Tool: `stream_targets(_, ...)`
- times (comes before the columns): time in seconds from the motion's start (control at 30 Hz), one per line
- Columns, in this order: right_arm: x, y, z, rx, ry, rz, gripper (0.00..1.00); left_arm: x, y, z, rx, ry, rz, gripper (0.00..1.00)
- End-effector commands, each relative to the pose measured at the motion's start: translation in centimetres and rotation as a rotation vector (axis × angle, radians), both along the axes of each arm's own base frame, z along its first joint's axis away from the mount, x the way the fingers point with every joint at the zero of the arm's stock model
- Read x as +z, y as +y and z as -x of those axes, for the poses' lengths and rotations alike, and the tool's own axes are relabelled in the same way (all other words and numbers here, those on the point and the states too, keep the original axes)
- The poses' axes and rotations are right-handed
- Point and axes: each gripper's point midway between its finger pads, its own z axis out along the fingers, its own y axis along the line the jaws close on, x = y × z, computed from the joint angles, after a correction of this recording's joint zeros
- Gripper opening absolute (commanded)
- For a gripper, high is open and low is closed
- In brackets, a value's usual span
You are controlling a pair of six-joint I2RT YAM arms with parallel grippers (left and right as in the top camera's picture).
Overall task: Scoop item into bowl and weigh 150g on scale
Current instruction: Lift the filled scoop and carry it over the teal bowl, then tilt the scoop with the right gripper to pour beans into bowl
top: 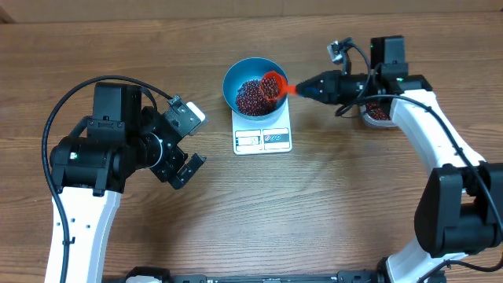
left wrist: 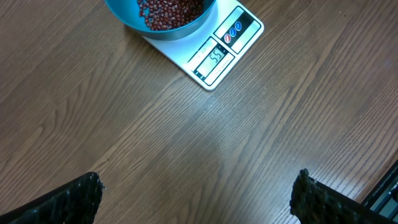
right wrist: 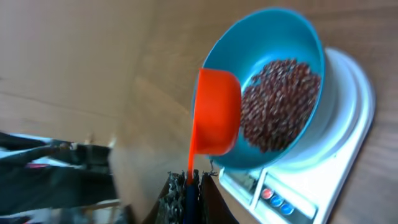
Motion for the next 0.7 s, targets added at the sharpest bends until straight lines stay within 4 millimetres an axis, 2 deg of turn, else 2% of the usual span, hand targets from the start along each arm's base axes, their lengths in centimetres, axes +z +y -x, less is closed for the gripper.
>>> stream_targets(0.0, -0.26, 0.22, -1.82, -0.043, -0.089, 0.099, 0.04, -0.24, -0.06, 0.04, 0.006, 0.011, 0.003, 1.0)
stream_targets(0.23, -1.18, 0.73, -2.5, 0.026, -0.296, 0.258, 0.04, -0.23, -0.07, 0.04, 0.006, 0.01, 0.003, 1.0)
stream_targets(0.67, -1.14, 0.97, -2.42, 0.152, -0.498, 0.332, 0.04, -0.24, -0.06, 0.04, 0.006, 0.011, 0.003, 1.0)
